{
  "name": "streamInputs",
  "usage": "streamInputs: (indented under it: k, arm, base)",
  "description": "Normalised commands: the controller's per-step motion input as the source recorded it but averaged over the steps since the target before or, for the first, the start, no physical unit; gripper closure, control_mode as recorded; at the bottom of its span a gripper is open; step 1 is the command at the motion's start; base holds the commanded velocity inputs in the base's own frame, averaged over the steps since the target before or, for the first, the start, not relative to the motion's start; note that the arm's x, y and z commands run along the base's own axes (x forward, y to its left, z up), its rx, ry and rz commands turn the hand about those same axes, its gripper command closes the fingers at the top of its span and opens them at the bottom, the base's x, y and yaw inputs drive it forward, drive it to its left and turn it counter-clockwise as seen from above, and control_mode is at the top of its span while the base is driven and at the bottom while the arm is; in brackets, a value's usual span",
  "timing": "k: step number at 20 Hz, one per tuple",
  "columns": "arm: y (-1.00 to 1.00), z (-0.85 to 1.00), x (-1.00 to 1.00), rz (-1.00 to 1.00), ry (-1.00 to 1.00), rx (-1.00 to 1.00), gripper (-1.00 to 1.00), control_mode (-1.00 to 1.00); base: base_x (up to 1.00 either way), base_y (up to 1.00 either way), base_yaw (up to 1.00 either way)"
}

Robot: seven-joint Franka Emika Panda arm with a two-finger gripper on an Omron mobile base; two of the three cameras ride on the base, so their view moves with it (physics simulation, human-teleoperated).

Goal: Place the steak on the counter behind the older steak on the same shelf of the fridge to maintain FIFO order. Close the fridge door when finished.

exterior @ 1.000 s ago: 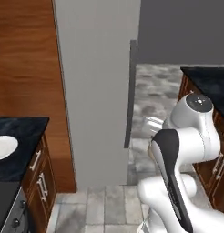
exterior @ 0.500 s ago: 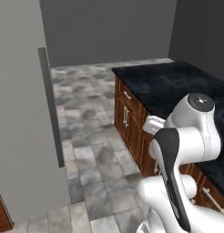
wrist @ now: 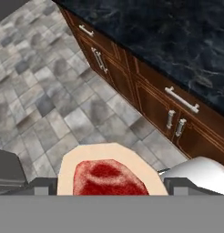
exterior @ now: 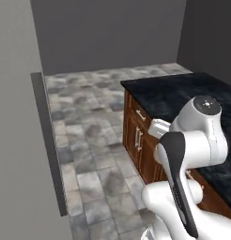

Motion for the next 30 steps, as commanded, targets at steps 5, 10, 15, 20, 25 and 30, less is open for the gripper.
streamInputs:
  k: [5, 10, 15, 20, 25, 30]
  arm:
    - [0.0, 0.0, 0.0, 0.0, 0.0, 0.0, 1.0, 1.0]
    - [0.0, 0.0, 0.0, 0.0, 0.0, 0.0, 1.0, 1.0]
    - [0.0, 0.0, 0.0, 0.0, 0.0, 0.0, 1.0, 1.0]
    - [0.0, 0.0, 0.0, 0.0, 0.0, 0.0, 1.0, 1.0]
    - [0.0, 0.0, 0.0, 0.0, 0.0, 0.0, 1.0, 1.0]
    - [0.0, 0.0, 0.0, 0.0, 0.0, 0.0, 1.0, 1.0]
  base:
    - [0.75, -0.14, 0.11]
    - [1.0, 0.02, 0.14]
    - [1.0, 0.01, 0.21]
    - [0.89, 0.02, 0.32]
    - [0.61, 0.46, 0.52]
    - [0.13, 0.27, 0.67]
